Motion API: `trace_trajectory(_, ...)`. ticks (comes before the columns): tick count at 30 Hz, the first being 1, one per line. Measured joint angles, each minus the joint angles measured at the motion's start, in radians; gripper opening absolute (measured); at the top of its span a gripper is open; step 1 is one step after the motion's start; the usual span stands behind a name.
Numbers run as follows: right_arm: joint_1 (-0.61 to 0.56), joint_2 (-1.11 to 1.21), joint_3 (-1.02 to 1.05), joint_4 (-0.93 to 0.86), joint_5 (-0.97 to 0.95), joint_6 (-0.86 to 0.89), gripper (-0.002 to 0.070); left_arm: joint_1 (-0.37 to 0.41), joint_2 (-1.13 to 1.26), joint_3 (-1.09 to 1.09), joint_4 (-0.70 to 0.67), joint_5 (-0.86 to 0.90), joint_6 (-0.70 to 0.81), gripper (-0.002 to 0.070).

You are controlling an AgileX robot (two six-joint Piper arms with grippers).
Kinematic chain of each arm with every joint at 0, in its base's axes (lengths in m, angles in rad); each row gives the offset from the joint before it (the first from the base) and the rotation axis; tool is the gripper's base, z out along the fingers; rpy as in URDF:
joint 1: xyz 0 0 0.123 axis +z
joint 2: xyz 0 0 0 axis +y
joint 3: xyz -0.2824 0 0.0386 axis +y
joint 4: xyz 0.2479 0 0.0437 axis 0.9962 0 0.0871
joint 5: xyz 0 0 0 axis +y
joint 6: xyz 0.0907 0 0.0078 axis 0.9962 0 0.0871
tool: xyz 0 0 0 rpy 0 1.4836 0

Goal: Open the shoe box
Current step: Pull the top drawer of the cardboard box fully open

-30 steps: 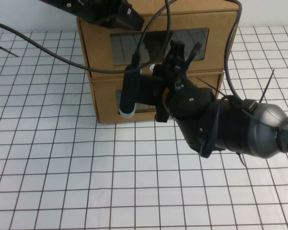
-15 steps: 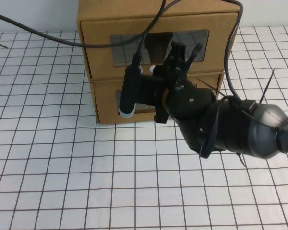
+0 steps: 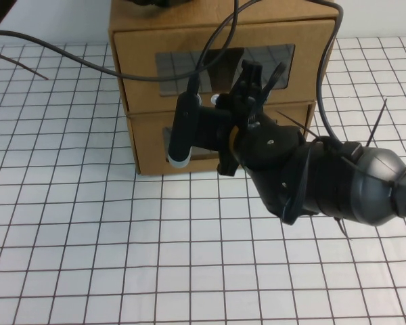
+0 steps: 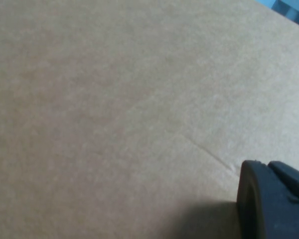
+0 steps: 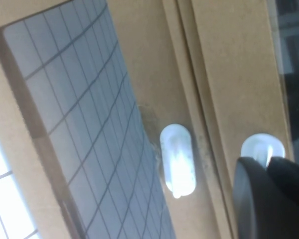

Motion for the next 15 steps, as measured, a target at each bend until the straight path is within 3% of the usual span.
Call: trace_trajectory(15, 0.107, -0.194, 0.217, 0.075, 0.028, 0.004, 0.0007, -0.005, 0.0, -0.002, 0.027, -0.003, -0.048, -0.0002)
